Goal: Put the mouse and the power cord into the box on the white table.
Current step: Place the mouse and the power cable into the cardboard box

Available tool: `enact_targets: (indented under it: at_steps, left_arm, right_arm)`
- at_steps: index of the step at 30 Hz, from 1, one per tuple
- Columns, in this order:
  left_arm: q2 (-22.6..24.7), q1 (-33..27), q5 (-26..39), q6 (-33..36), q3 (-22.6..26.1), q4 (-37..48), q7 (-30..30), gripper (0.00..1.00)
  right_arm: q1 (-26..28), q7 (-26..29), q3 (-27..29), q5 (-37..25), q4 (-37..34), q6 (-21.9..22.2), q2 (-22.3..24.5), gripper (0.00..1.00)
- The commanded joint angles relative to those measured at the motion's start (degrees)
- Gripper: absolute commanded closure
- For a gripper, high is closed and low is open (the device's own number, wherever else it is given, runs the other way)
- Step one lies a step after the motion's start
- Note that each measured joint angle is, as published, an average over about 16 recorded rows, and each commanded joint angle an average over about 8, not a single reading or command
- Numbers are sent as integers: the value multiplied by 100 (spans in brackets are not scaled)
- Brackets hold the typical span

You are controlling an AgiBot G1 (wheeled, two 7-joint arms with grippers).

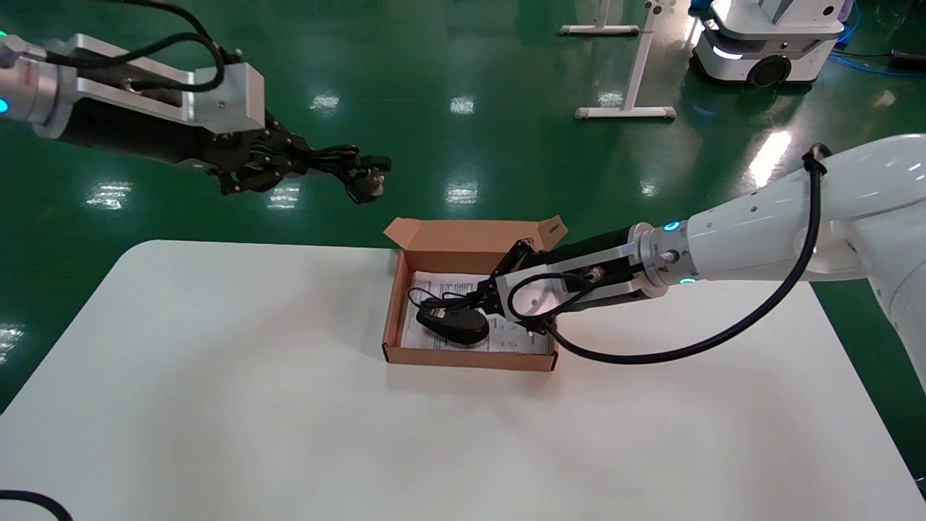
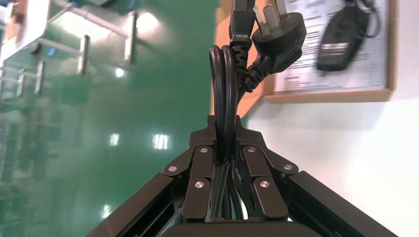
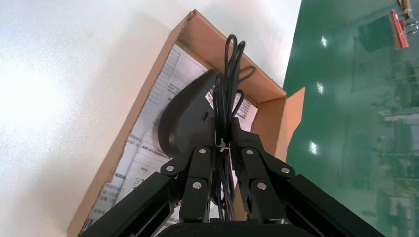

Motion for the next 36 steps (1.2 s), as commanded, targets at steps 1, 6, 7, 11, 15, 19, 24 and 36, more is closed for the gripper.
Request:
enact_targets:
  at_steps: [1,6,7,11,15,19,24,36]
  left_arm:
    - [51,24,35,25,25,20,13,100]
    - [195,153,139,25,99,86,-6,100]
    - [229,181,155,19,111,95,-12,100]
    - [410,302,208,-99,148,101,-16,100]
    - [714,522,232,-567,164,77,-5,100]
    - [1057,835,187,-1201,133,-17,-1,100]
    - [1280,1297,15,-1664,66,-472,-60,100]
    - [1319,1943,-291,-1885,505,-1761,-745,98]
  right_arm:
    - [2,-2,-3,3,-5,0,-1,0]
    - [4,-6,-10,11,-11,0,-2,0]
    - [16,-7,-10,15,-12,5,8,0]
    - [157,-36,4,32,-21,68,142,0]
    - [436,-119,36,56,-45,169,481,0]
    - [705,-178,55,61,-99,213,900,0]
    - [942,-185,42,25,-191,218,1341,0]
    - [1023,-279,29,-4,-324,210,1675,0]
